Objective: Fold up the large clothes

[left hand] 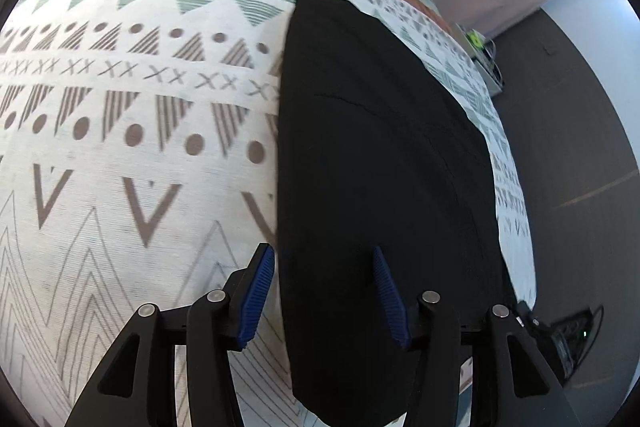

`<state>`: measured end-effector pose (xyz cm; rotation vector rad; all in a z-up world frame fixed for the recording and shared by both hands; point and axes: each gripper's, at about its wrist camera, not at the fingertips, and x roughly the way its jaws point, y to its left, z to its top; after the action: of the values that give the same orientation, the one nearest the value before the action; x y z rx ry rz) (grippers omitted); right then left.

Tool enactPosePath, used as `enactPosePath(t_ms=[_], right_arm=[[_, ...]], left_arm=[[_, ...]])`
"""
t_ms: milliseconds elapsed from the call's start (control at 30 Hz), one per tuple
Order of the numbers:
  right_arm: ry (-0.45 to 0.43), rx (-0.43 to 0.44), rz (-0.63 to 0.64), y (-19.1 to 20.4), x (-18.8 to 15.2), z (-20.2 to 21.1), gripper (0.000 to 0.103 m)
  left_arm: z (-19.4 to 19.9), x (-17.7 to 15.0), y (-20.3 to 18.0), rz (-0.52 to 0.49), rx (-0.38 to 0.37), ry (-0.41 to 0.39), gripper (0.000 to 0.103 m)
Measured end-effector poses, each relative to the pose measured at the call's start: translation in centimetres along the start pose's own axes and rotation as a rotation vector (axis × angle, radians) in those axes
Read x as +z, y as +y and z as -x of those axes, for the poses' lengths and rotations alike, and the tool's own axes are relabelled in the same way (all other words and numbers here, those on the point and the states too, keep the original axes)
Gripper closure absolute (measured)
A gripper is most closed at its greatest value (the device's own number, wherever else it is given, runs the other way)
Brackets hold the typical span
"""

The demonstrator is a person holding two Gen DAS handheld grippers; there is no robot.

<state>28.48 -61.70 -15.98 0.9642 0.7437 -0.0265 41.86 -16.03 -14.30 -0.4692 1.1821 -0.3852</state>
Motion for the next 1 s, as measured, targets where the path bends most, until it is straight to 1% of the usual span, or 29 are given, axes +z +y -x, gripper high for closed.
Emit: enactPosePath(t_ms=[33,167,300,333,467,533,600,733,833,900,967,1000], right_arm=[[-0.002,0.000,0.017,0.2,0.6,0.4,0.038],[0.048,-0.011,0.054,0.2,3.0,0.3,0.038],[0.134,0.017,0.107,0.9,5.4,-1.3,0.037],[0.158,0.018,0.121,1.1,6.0,-1.9,0.036],[0.220,-0.023,0.192,2.0,7.9,-4.0,0.032],[0.255,-0.008,0.195,2.1,8.9,-5.2,0.032],[0.299,0.028,0.196,2.1,9.7,-6.7,0.032],[0.384,0.055,0.200,2.2,10.8,-9.8,0.032],[0.424,0.072,0.216,2.2,11.6,-12.0,0.032],[0.445,0.077,0.212,2.0,11.9,-13.6,0.032],[0.454,0.108,0.209,2.2,12.0,-14.8,0.032],[0.459,0.123,0.212,2.5,12.1,-15.4,0.032]], left_arm=[[0.1,0.2,0.1,0.009,-0.007,-0.007,0.050],[0.5,0.7,0.4,0.012,-0.003,-0.037,0.049],[0.3,1.3,0.9,0.026,-0.028,-0.038,0.049],[0.3,1.5,1.0,0.027,-0.031,-0.041,0.049],[0.1,2.1,1.2,0.022,-0.040,-0.057,0.049],[-0.3,2.3,1.3,0.018,-0.039,-0.064,0.049],[-0.8,2.7,1.4,0.025,-0.030,-0.061,0.049],[-1.7,3.0,2.1,0.063,-0.064,-0.056,0.049],[-2.0,3.1,2.2,0.070,-0.078,-0.055,0.049],[-1.9,3.2,2.0,0.058,-0.070,-0.058,0.049],[-2.1,3.6,1.6,0.048,-0.053,-0.057,0.049],[-2.4,4.1,1.2,0.029,-0.034,-0.051,0.049]])
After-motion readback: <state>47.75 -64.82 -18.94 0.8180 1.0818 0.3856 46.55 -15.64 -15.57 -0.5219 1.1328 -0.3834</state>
